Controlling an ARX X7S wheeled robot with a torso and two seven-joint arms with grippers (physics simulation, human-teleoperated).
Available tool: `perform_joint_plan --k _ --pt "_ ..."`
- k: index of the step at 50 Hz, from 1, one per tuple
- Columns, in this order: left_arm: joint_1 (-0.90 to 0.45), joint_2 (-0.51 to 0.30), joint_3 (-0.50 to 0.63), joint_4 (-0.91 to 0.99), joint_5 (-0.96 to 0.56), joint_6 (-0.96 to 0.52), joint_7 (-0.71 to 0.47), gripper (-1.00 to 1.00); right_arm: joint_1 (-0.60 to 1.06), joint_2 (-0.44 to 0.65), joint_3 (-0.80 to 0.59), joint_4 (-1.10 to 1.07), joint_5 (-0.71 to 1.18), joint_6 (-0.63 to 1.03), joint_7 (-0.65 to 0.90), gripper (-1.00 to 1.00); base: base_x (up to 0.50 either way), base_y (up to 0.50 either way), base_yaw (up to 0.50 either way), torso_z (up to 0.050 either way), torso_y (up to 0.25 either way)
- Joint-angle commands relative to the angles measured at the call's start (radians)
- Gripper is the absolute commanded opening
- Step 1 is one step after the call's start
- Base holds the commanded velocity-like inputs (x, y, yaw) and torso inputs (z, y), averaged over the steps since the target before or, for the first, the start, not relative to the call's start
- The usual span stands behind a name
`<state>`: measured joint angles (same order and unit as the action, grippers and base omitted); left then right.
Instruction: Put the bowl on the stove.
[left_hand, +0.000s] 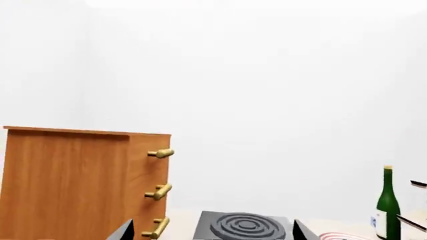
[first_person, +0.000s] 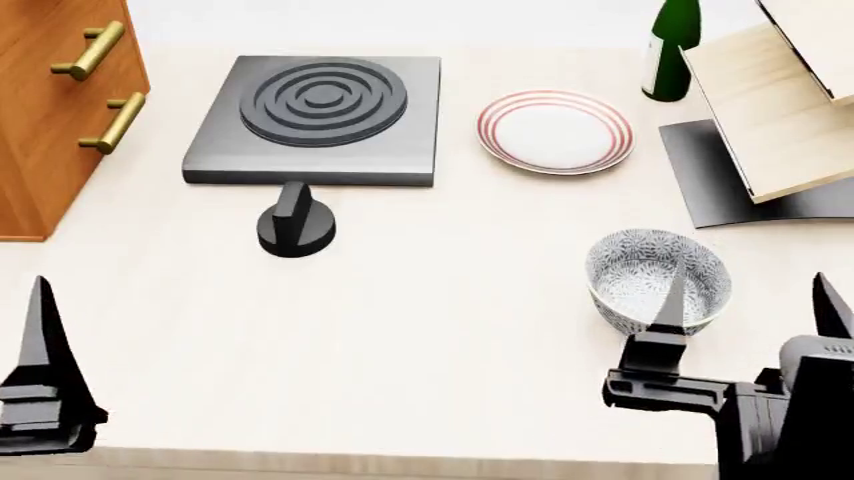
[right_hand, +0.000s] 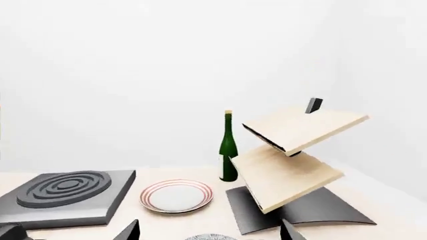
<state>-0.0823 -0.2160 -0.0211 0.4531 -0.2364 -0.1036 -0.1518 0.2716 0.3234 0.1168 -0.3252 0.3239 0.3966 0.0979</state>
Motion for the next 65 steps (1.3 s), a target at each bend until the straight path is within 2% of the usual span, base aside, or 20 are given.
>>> perform_joint_plan --k 1,4,15,18,20,24,29,36,61,65 --pt "-0.078 -0.112 -0.096 0.34 -0.091 -0.08 -0.007 1.0 0.108 0.171 0.189 -0.14 0.085 0.155 0.009 1.0 0.0 0.0 0.0 0.0 0.0" --pt "-0.078 -0.134 -0.136 0.391 -0.137 -0.056 0.009 1.0 0.111 0.21 0.255 -0.156 0.105 0.167 0.005 1.0 0.0 0.0 0.0 0.0 0.0" --pt "-0.159 -0.264 -0.283 0.582 -0.344 -0.16 -0.06 1.0 0.089 0.294 0.508 -0.187 0.227 0.236 -0.026 1.0 0.0 0.0 0.0 0.0 0.0" --pt "-0.16 -0.292 -0.323 0.59 -0.427 -0.117 -0.093 1.0 0.08 0.306 0.582 -0.196 0.266 0.259 -0.032 1.0 0.0 0.0 0.0 0.0 0.0" --pt "-0.152 -0.329 -0.323 0.592 -0.44 -0.089 -0.12 1.0 0.079 0.312 0.623 -0.204 0.293 0.277 -0.033 1.0 0.0 0.0 0.0 0.0 0.0" --pt "-0.125 -0.35 -0.339 0.588 -0.455 -0.021 -0.128 1.0 0.073 0.322 0.728 -0.212 0.362 0.312 -0.046 1.0 0.0 0.0 0.0 0.0 0.0" --pt "-0.107 -0.402 -0.365 0.592 -0.489 0.038 -0.175 1.0 0.065 0.329 0.781 -0.216 0.388 0.321 -0.056 1.0 0.0 0.0 0.0 0.0 0.0" --pt "-0.084 -0.487 -0.342 0.589 -0.498 0.111 -0.257 1.0 0.061 0.318 0.764 -0.217 0.372 0.296 -0.064 1.0 0.0 0.0 0.0 0.0 0.0" --pt "-0.051 -0.534 -0.301 0.57 -0.483 0.187 -0.293 1.0 0.021 0.31 0.673 -0.218 0.319 0.246 -0.105 1.0 0.0 0.0 0.0 0.0 0.0" --pt "-0.05 -0.536 -0.291 0.567 -0.48 0.192 -0.295 1.0 0.015 0.311 0.662 -0.221 0.311 0.237 -0.113 1.0 0.0 0.44 0.0 0.0 0.0"
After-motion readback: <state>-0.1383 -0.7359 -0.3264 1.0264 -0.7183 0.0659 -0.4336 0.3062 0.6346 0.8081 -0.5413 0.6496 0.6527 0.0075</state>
